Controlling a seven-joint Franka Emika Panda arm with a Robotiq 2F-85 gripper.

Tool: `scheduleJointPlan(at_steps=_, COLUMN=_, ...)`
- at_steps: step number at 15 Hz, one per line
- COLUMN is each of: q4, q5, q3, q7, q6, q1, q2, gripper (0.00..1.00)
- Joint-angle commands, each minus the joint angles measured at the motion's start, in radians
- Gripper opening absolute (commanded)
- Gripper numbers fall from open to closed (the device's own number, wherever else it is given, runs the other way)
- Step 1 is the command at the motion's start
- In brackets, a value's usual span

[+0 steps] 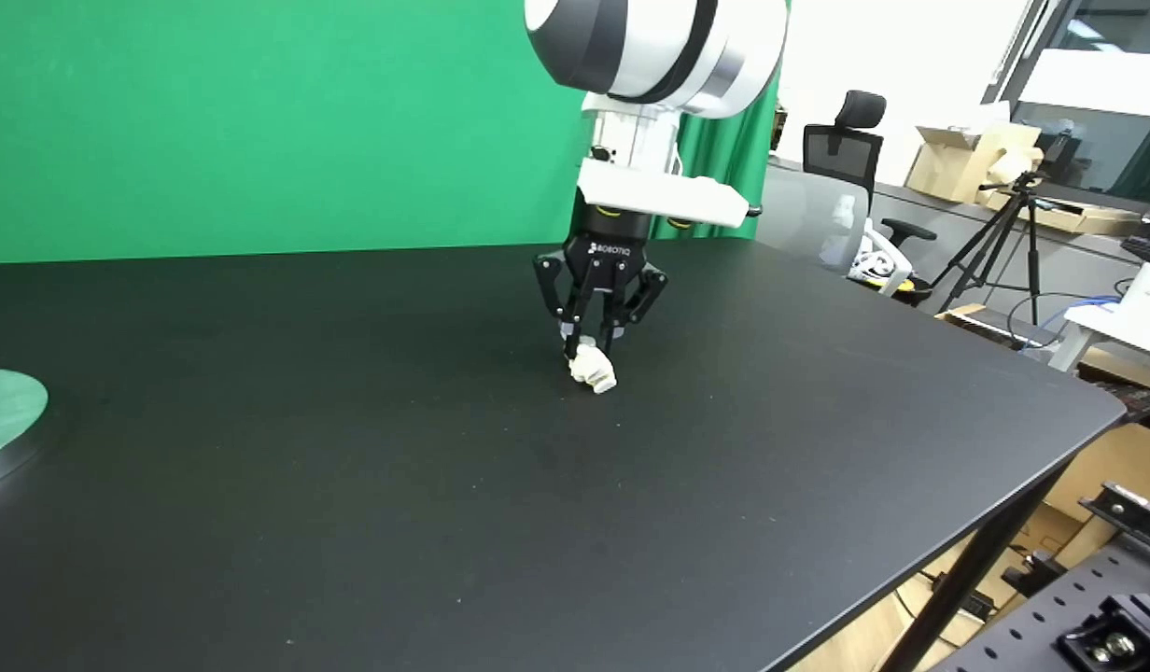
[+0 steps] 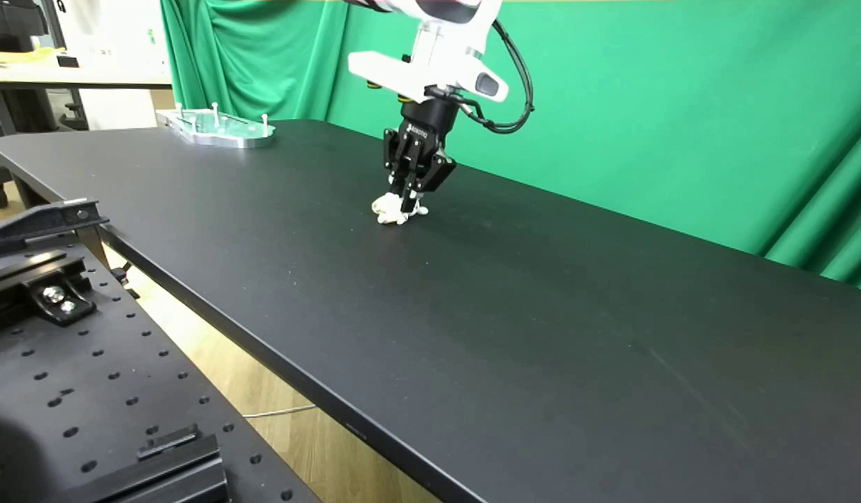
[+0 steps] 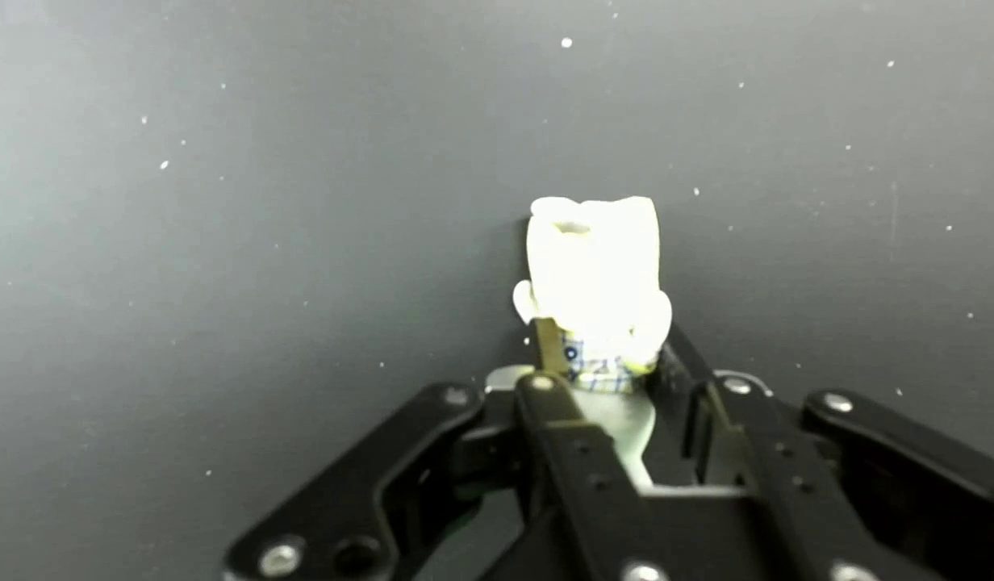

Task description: Move the white object to the right slightly

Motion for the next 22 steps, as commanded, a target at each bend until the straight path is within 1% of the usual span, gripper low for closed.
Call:
scheduleJointPlan(at_steps=1, q4=0.016, q5=0.0, q3=-0.004, q7=-0.021, q6=-0.051, q1=-0.002, q2=-0.018, gripper=0.07)
scheduleJointPlan(at_steps=2, q4=0.012, q5=-0.015, q3=-0.012, q7=-0.014, q6=-0.065, q1=0.006, q2=-0.032, gripper=0.06)
scheduleJointPlan(at_steps=6, q4=-0.051, q5=-0.079, q3=-0.038, q7=0.01, q6=-0.136, q1=0.029, q2=-0.129, gripper=0.07)
scheduleJointPlan(at_steps=9, q4=-0.114, q5=-0.116, q3=-0.061, q7=0.014, q6=-0.149, q1=0.024, q2=-0.199, gripper=0.07)
scheduleJointPlan(at_steps=11, q4=-0.164, q5=-0.145, q3=-0.082, q7=0.027, q6=-0.137, q1=0.018, q2=-0.244, gripper=0.07)
scheduleJointPlan(at_steps=16, q4=-0.247, q5=-0.168, q3=-0.14, q7=0.02, q6=-0.107, q1=-0.033, q2=-0.323, gripper=0.07)
scheduleJointPlan(at_steps=20, q4=-0.279, q5=-0.163, q3=-0.176, q7=0.018, q6=-0.079, q1=-0.08, q2=-0.344, gripper=0.07)
scheduleJointPlan(at_steps=21, q4=-0.283, q5=-0.159, q3=-0.182, q7=0.018, q6=-0.074, q1=-0.089, q2=-0.344, gripper=0.54)
scheduleJointPlan(at_steps=22, q4=-0.29, q5=-0.155, q3=-0.186, q7=0.02, q6=-0.062, q1=-0.096, q2=-0.345, gripper=0.55)
